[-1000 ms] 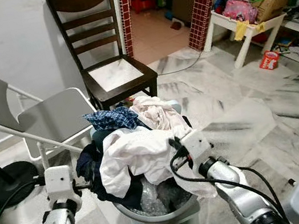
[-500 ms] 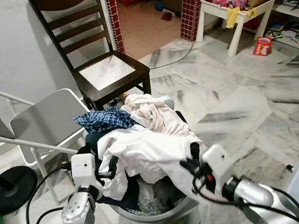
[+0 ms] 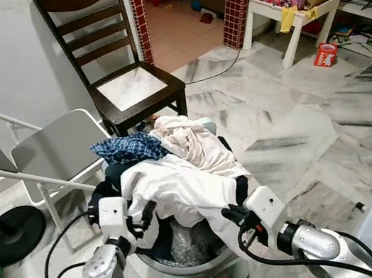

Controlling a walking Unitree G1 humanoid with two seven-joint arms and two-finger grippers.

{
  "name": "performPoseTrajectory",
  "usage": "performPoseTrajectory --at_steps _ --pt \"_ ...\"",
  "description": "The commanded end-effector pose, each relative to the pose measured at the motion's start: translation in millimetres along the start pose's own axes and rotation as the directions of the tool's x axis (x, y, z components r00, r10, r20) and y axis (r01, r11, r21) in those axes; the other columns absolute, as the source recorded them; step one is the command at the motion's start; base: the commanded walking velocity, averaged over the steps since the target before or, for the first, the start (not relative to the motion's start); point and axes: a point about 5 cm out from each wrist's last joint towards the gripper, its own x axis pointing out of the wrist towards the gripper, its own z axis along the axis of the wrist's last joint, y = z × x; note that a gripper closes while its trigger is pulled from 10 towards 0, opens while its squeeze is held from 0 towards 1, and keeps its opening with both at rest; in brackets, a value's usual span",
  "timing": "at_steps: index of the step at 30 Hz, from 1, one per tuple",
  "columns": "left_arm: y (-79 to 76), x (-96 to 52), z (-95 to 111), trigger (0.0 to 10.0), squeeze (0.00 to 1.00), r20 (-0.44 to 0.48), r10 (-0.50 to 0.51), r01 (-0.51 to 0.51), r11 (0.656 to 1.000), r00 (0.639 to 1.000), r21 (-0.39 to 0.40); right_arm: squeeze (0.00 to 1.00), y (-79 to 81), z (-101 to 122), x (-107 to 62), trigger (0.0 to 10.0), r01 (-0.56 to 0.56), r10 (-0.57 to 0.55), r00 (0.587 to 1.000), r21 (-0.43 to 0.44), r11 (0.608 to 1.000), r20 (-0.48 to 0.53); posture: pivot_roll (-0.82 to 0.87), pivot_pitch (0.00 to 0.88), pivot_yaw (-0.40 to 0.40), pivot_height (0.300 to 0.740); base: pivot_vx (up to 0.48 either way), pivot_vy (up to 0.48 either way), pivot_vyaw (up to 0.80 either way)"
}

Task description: Hang hanger

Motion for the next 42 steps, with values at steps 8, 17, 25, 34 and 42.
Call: performPoseTrajectory --at_steps 8,17,25,34,42 --pt "-4.0 1.2 -8 0.0 0.00 -0.033 -0.030 0.031 0.999 0.999 0.024 0.00 6.1 2 7.3 10.0 -0.016 0.017 1.000 -0.026 1.000 0.000 -0.09 0.084 0.010 0.740 0.000 0.000 0.00" --pt "-1.0 -0.6 -6 0.0 0.00 0.005 -0.008 0.008 0.999 1.000 0.032 0.00 5.3 3 12.1 10.0 -0.024 0.024 1.000 -0.037 0.999 -0.002 -0.07 0.072 0.005 0.740 0.000 0.000 0.00" --pt "-22.8 -1.5 32 0.0 0.00 0.216 -0.073 0.057 0.995 0.974 0.079 0.00 0.2 -6 20.8 10.0 -0.022 0.013 0.998 -0.121 0.992 -0.069 -0.03 0.059 -0.007 0.740 0.000 0.000 0.00" --pt "-59.5 -12.1 60 0.0 0.00 0.304 -0.253 0.230 0.967 0.919 0.109 0.00 -2.7 -21 27.2 10.0 -0.013 -0.013 0.990 -0.186 0.983 -0.137 0.00 0.050 -0.025 0.740 0.000 0.000 0.00" --pt "-86.1 -22.7 96 0.0 0.00 0.370 -0.389 0.365 0.921 0.844 0.135 0.00 -12.5 -20 36.5 10.0 0.035 -0.068 0.987 -0.224 0.974 -0.143 0.02 0.040 -0.037 0.740 0.000 0.000 0.00"
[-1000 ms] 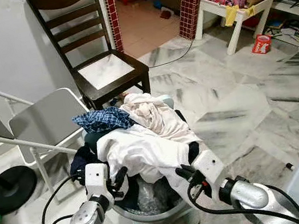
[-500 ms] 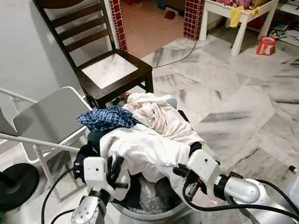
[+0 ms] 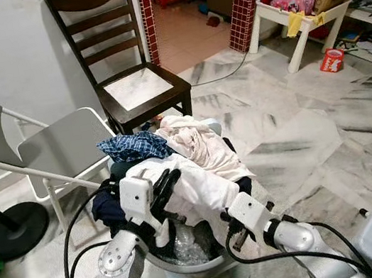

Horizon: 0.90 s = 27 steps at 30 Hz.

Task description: Hang hanger

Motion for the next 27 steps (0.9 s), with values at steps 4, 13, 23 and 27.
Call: performPoseTrajectory --at_steps 4,13,23,27 --pt "-10.7 11.9 31 0.0 0.00 0.075 -0.057 0.058 0.998 0.996 -0.008 0.00 -4.5 1 6.3 10.0 0.043 -0.042 0.999 -0.016 0.999 0.005 0.02 0.036 -0.041 0.740 0.000 0.000 0.00" --pt "-20.7 27.3 73 0.0 0.00 0.196 -0.062 0.080 0.993 0.979 -0.086 0.00 -1.7 -1 9.9 10.0 0.029 -0.029 1.000 -0.020 0.999 0.002 0.02 0.030 -0.041 0.740 0.000 0.000 0.00" --pt "-22.2 27.5 92 0.0 0.00 0.209 -0.053 0.076 0.992 0.977 -0.104 1.00 -0.7 14 7.9 10.0 -0.107 0.092 0.986 0.105 0.989 0.137 0.03 0.022 -0.042 0.740 0.000 0.000 0.00" --pt "-10.5 22.0 88 0.0 0.00 0.188 0.012 0.006 0.995 0.982 -0.098 1.00 -13.8 27 -1.7 10.0 -0.183 0.159 0.961 0.091 0.979 0.228 0.03 0.021 -0.038 0.740 0.000 0.000 0.00"
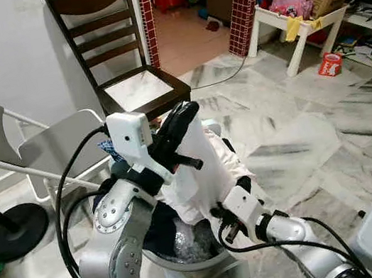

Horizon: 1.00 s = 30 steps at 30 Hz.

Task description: Hang hanger

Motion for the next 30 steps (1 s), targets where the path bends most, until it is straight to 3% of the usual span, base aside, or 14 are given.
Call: performPoseTrajectory --at_steps 1,3,5,8,11,14,17,18,21,23,27,30 --pt "6.6 -2.7 3 0.0 0.00 0.006 0.042 -0.042 0.999 0.999 0.026 1.00 -10.4 13 -6.6 10.0 -0.020 0.021 0.997 -0.023 1.000 0.071 0.03 0.021 -0.040 0.740 0.000 0.000 0.00" --pt "10.3 -3.8 2 0.0 0.00 0.004 0.063 -0.063 0.997 0.998 0.037 1.00 -13.3 18 -9.3 10.0 -0.029 0.033 0.994 -0.040 0.999 0.104 0.03 0.021 -0.040 0.740 0.000 0.000 0.00" --pt "22.7 -6.9 2 0.0 0.00 0.013 0.144 -0.145 0.987 0.989 0.070 1.00 -21.2 29 -15.9 10.0 -0.054 0.058 0.982 -0.024 0.998 0.182 0.02 0.020 -0.040 0.740 0.000 0.000 0.00" --pt "28.1 -8.7 3 0.0 0.00 0.019 0.179 -0.180 0.979 0.984 0.093 1.00 -25.0 33 -19.2 10.0 -0.065 0.067 0.976 -0.016 0.998 0.208 0.03 0.018 -0.040 0.740 0.000 0.000 0.00" --pt "34.3 -10.4 5 0.0 0.00 0.037 0.223 -0.225 0.967 0.974 0.120 1.00 -32.8 45 -24.7 10.0 -0.094 0.070 0.956 0.072 0.993 0.284 0.03 0.016 -0.038 0.740 0.000 0.000 0.00" --pt "33.4 -9.1 8 0.0 0.00 0.044 0.218 -0.222 0.967 0.975 0.122 1.00 -43.8 45 -21.7 10.0 0.019 -0.028 0.965 0.037 0.999 0.259 0.03 0.015 -0.037 0.740 0.000 0.000 0.00" --pt "27.8 -4.8 12 0.0 0.00 0.060 0.188 -0.194 0.974 0.980 0.116 1.00 -58.3 41 -17.2 10.0 0.207 -0.196 0.957 -0.030 0.978 0.214 0.03 0.013 -0.039 0.740 0.000 0.000 0.00" --pt "18.5 0.8 16 0.0 0.00 0.073 0.129 -0.136 0.985 0.989 0.105 1.00 -63.6 37 -15.3 10.0 0.290 -0.279 0.943 -0.037 0.956 0.182 0.04 0.011 -0.041 0.740 0.000 0.000 0.00" --pt "1.6 10.6 28 0.0 0.00 0.109 0.034 -0.044 0.995 0.993 0.085 1.00 -56.5 35 -11.5 10.0 0.273 -0.262 0.948 -0.039 0.961 0.183 0.04 0.008 -0.039 0.740 0.000 0.000 0.00" --pt "-11.5 18.6 40 0.0 0.00 0.143 -0.038 0.026 0.996 0.989 0.086 1.00 -46.6 30 -8.1 10.0 0.225 -0.208 0.967 -0.104 0.969 0.146 0.04 0.006 -0.040 0.740 0.000 0.000 0.00" --pt "-20.6 25.6 59 0.0 0.00 0.196 -0.090 0.070 0.992 0.977 0.105 1.00 -40.6 24 -5.2 10.0 0.182 -0.166 0.981 -0.168 0.969 0.105 0.05 0.005 -0.038 0.740 0.000 0.000 0.00" --pt "-23.4 34.9 80 0.0 0.00 0.259 -0.108 0.080 0.990 0.960 0.116 1.00 -47.4 18 -3.4 10.0 0.207 -0.196 0.978 -0.168 0.964 0.076 0.05 0.003 -0.037 0.740 0.000 0.000 0.00"
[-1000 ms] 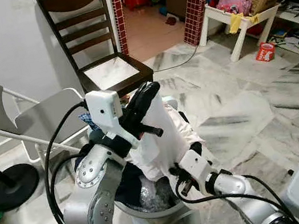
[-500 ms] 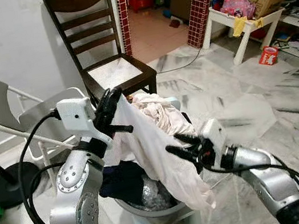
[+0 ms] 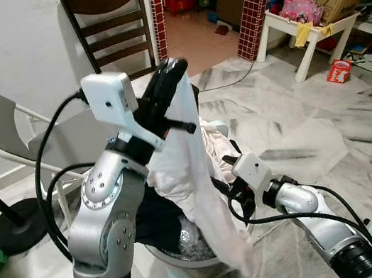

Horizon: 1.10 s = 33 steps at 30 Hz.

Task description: Hang hanger

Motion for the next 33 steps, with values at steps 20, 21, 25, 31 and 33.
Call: performPoseTrajectory --at_steps 20,21,25,31,33 --pt "-26.0 37.7 17 0.0 0.00 0.082 -0.121 0.128 0.989 0.989 -0.077 0.00 38.2 -16 19.2 10.0 -0.081 0.089 0.991 0.078 0.994 -0.097 0.06 0.000 -0.024 0.740 0.000 0.000 0.00" --pt "-23.2 33.3 9 0.0 0.00 0.055 -0.115 0.118 0.991 0.992 -0.056 0.00 35.6 -22 16.2 10.0 -0.087 0.097 0.987 0.074 0.993 -0.132 0.06 0.004 -0.025 0.740 0.000 0.000 0.00" --pt "-7.4 10.6 -16 0.0 0.00 -0.039 -0.050 0.049 0.999 0.998 -0.010 0.00 10.0 -31 5.0 10.0 -0.032 0.043 0.980 0.058 0.998 -0.195 0.05 0.011 -0.031 0.740 0.000 0.000 0.00" --pt "15.0 -32.8 -40 0.0 0.00 -0.149 0.080 -0.070 0.995 0.986 0.075 0.00 -13.8 -34 -5.2 10.0 0.012 0.005 0.976 0.077 0.997 -0.219 0.05 0.016 -0.041 0.740 0.000 0.000 0.00" --pt "20.0 -52.7 -47 0.0 0.00 -0.175 0.141 -0.129 0.989 0.974 0.079 0.00 -14.1 -34 -6.9 10.0 -0.015 0.051 0.975 0.163 0.987 -0.218 0.06 0.019 -0.048 0.740 0.000 0.000 0.00"
